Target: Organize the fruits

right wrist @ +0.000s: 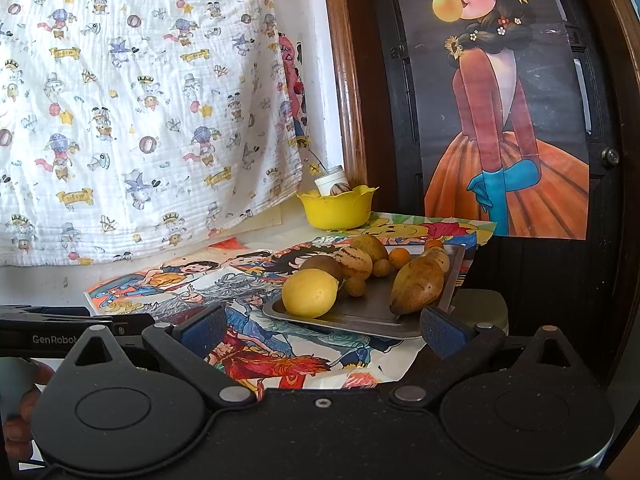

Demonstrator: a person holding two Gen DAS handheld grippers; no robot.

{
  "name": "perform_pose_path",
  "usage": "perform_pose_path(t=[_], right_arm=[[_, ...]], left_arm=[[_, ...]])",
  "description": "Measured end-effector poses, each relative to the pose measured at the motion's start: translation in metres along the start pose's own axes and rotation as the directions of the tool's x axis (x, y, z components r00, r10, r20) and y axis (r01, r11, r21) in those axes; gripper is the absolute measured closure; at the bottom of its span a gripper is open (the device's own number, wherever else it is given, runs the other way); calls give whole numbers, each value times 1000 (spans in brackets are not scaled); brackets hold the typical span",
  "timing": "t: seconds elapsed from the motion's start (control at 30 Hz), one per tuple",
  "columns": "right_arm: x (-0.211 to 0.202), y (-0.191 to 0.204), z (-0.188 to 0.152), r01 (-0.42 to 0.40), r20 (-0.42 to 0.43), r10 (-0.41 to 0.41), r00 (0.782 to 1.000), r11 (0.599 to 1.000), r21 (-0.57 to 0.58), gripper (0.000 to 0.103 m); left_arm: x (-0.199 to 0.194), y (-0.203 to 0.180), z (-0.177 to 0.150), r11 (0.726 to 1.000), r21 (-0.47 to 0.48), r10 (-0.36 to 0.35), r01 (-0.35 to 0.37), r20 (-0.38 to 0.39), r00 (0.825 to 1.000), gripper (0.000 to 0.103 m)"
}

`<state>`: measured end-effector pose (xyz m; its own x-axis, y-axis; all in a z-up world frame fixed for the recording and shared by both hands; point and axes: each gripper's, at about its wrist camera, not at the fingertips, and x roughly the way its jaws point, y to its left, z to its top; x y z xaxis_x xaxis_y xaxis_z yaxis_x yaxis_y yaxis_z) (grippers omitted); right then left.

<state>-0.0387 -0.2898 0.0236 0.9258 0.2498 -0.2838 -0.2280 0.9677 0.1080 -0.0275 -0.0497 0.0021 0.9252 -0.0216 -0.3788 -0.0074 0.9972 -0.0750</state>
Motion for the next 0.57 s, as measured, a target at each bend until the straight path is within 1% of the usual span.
perform_pose_path(t=[0.13, 0.27, 0.57], right_arm=[[0, 1, 0, 0, -1, 0, 1000, 1000, 0, 0], [0, 2, -2, -5, -3, 5, 1000, 1000, -4, 0], [0, 3, -4, -12, -7, 12, 1000, 1000, -6, 0]], left_arm=[[-2, 0, -1, 1000, -5, 17, -17, 15, 1000, 0], [-3, 1, -1, 1000, -13, 22, -22, 14, 1000, 0], [-4, 1, -1, 1000, -21, 10, -10, 17, 1000, 0]])
